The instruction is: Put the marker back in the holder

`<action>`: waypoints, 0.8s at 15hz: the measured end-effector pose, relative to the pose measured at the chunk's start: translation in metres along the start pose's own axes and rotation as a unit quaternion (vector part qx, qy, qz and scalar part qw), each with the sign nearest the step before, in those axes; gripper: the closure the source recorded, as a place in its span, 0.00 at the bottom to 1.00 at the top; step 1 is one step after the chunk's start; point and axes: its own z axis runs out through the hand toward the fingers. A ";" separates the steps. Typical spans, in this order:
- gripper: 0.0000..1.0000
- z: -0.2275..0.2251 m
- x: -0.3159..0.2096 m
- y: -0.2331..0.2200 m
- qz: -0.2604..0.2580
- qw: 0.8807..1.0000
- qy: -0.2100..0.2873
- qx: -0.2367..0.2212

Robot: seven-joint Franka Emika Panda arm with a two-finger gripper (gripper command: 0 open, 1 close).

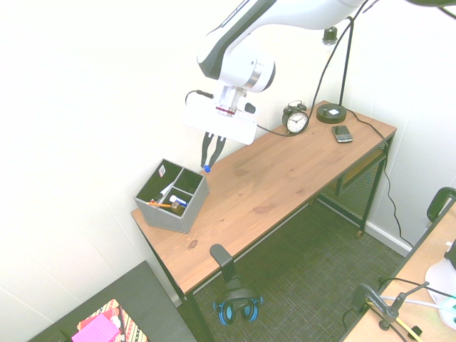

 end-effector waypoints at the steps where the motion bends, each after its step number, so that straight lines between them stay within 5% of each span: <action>1: 1.00 0.006 0.001 -0.006 0.004 1.000 -0.015 -0.002; 6: 1.00 0.034 0.004 -0.022 0.012 0.999 -0.041 -0.009; 7: 0.00 0.043 0.011 -0.023 0.015 0.999 -0.041 -0.013; 12: 0.00 0.063 0.032 -0.031 -0.009 0.999 -0.044 -0.015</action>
